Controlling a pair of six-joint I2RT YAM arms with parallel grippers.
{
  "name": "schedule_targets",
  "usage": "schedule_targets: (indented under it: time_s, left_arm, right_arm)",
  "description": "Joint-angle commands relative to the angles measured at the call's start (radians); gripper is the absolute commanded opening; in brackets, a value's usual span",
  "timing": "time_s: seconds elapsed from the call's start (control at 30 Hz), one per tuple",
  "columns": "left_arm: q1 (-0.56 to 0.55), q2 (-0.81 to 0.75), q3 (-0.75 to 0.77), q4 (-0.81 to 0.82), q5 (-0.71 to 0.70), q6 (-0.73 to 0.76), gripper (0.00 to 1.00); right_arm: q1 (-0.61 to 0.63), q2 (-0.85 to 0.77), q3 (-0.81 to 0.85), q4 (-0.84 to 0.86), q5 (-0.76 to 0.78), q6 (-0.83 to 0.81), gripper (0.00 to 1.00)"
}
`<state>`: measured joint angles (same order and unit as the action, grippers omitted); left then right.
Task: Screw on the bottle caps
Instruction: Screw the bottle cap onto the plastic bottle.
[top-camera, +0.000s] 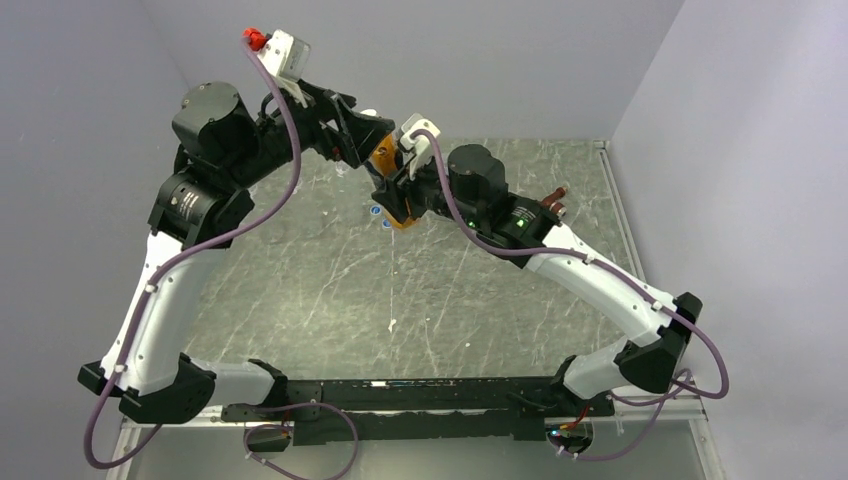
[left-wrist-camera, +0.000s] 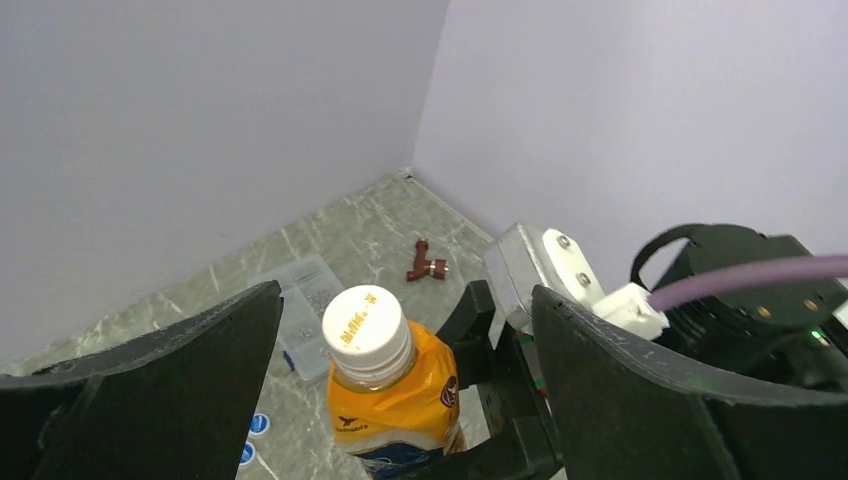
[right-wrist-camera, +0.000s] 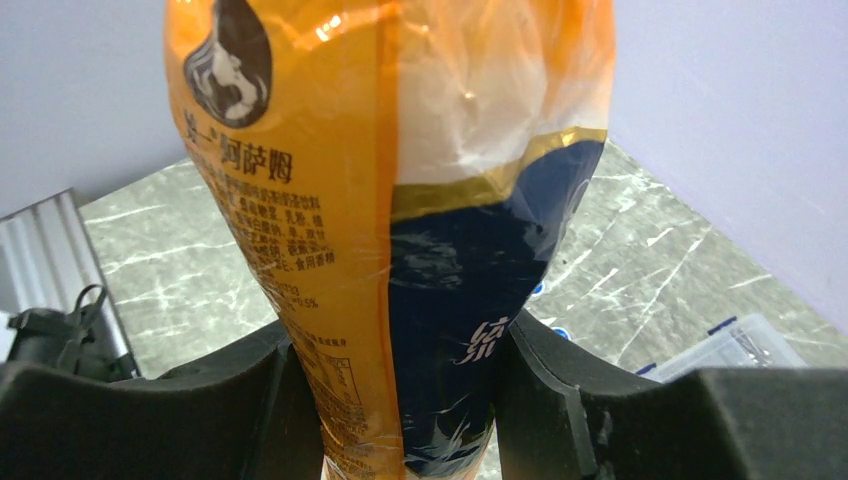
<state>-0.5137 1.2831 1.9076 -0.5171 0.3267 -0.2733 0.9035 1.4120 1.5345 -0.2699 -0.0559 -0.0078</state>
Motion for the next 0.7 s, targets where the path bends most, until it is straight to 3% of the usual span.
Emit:
schedule_targets:
  time_s: [0.0,0.27,0.67]
  left_arm:
    - [0.000,0.017,0.046,0.002,-0.113,0.002,0.99]
    - [-0.001,0.018,0.007,0.029,-0.161,0.015,0.96]
    - [-0.008,0.061,0.001,0.054,-0.126,-0.025,0.77]
  right_arm:
    - [0.011,0.006,0.064,0.044,0.106,-0.002,0.00]
    - [0.021,0.030,0.077,0.046,0.123,-0.004,0.00]
    - [0.034,0.055,0.091,0.039,0.153,-0.015,0.00]
